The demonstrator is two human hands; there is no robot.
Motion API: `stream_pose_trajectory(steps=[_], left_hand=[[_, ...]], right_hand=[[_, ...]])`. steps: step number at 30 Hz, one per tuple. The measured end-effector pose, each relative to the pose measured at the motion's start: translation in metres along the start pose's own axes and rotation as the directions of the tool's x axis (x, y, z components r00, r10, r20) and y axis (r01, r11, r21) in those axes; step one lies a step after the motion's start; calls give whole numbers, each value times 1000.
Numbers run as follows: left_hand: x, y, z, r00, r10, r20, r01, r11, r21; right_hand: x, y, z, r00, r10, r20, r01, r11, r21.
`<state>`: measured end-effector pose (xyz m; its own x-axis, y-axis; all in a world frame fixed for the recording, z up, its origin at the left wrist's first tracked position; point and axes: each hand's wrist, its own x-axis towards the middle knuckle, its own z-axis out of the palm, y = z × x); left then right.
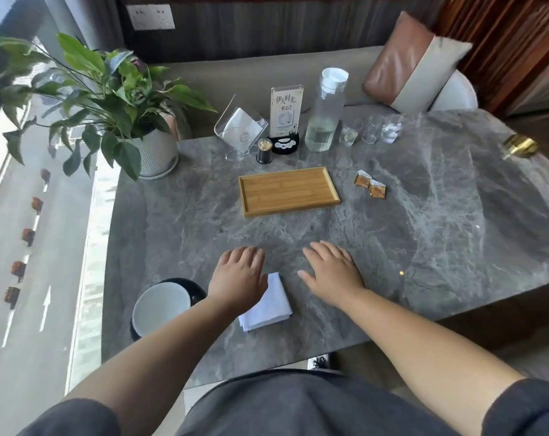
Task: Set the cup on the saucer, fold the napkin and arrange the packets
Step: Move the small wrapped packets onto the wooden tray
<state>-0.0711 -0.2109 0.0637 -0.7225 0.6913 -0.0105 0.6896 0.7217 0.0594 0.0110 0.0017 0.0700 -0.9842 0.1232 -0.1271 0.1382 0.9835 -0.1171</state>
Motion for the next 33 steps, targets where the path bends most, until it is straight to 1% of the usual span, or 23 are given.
stream_pose_trajectory(steps=[3,9,13,16,20,22,25,28,31,33], left_hand=[[12,12,-1,999,14,-30,-15,1000,-12],[49,42,2,1000,13,-7,-13,1000,2],[81,69,9,999,-18,36,18,1000,11],[105,87,16,998,-48,39,48,999,4],[130,100,31,991,-122,60,123,992,-5],[137,103,38,984,-161,74,162,987,-14],[144,102,48,972,-211,103,212,977,-4],[150,97,57,953,-278,117,282,959,-16],[153,89,67,920,-371,122,381,922,-68],[155,85,74,904,-412,114,423,900,-107]], right_hand=[[0,18,-1,1000,13,-1,-13,1000,1],[11,67,-4,1000,12,8,-12,1000,6],[24,115,-7,1000,-5,16,6,1000,-11],[36,154,-8,1000,-14,21,15,999,-34],[52,201,-10,1000,3,25,-2,1000,-26],[60,220,-10,1000,24,4,-24,999,-23],[73,246,-10,998,64,-18,-65,998,-15],[90,268,-11,989,142,-43,-141,990,26],[110,283,-12,963,265,-52,-260,962,78],[126,289,-14,928,371,-34,-363,921,144]])
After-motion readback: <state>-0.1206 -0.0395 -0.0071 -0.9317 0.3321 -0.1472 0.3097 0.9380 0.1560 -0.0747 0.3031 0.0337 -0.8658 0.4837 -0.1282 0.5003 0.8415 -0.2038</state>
